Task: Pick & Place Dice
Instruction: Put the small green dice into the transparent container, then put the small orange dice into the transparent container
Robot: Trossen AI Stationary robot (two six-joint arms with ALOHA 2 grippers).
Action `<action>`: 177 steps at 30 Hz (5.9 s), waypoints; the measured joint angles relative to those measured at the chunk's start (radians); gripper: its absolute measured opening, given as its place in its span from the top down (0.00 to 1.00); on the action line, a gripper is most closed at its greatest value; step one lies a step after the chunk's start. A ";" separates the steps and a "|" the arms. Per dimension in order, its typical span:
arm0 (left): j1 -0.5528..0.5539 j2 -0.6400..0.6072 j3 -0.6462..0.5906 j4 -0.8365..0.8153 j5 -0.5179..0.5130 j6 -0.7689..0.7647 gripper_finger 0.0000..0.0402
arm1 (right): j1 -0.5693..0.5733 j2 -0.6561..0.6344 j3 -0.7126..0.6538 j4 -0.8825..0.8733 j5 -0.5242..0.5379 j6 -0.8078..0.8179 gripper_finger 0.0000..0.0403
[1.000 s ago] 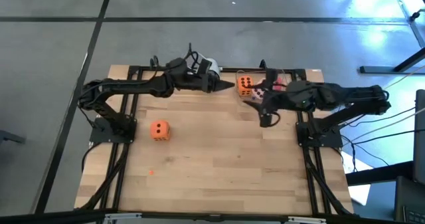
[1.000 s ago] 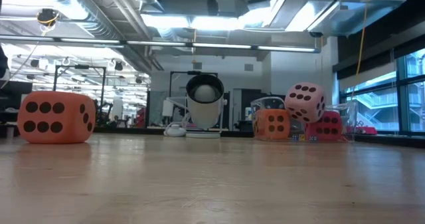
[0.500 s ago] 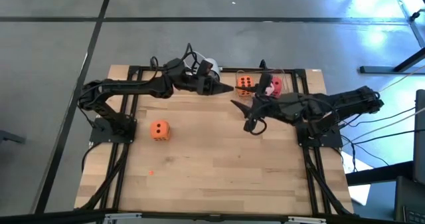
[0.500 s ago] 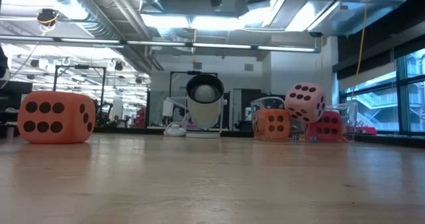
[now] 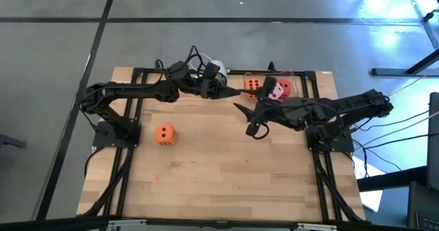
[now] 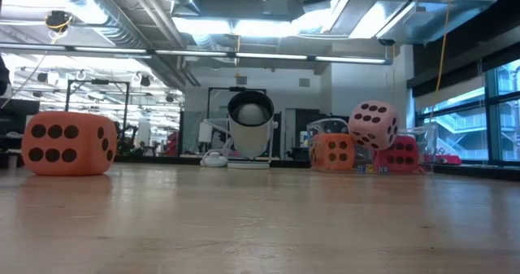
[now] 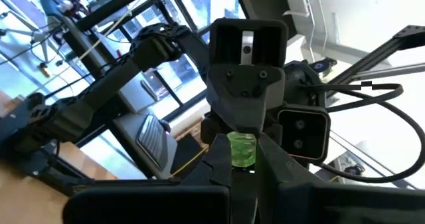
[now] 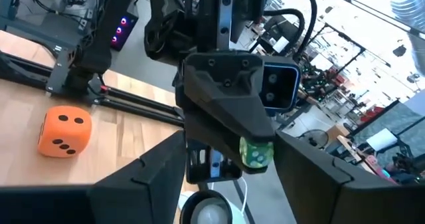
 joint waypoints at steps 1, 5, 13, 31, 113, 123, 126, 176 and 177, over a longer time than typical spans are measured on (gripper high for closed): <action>-0.002 0.000 0.000 0.001 0.000 -0.002 0.98 | -0.002 0.005 0.000 0.007 0.001 -0.002 0.45; -0.014 0.000 0.000 0.002 0.001 -0.002 0.98 | -0.006 0.012 0.000 0.013 -0.001 -0.008 0.49; -0.015 0.000 0.000 0.001 0.007 0.005 0.98 | -0.007 0.013 0.000 0.034 -0.001 -0.038 0.68; -0.015 -0.002 0.001 -0.036 0.000 0.055 0.85 | 0.000 0.013 0.000 0.028 0.022 0.006 0.87; -0.681 -0.465 0.000 -1.972 -0.816 0.114 0.71 | -0.749 0.309 0.001 -0.784 -0.665 0.836 0.87; -0.805 -0.389 0.000 -2.045 -0.796 0.008 0.71 | -0.749 0.375 0.001 -0.780 -0.665 0.769 0.87; -0.833 -0.365 0.000 -2.064 -0.772 -0.021 0.71 | -0.749 0.385 0.001 -0.781 -0.669 0.765 0.87; -0.976 -0.336 -0.263 -1.761 -0.628 -0.065 0.71 | -0.640 0.183 0.001 -0.720 -0.471 0.817 0.55; -0.984 -0.336 -0.278 -1.721 -0.621 -0.052 0.71 | -0.634 0.169 0.001 -0.719 -0.471 0.818 0.56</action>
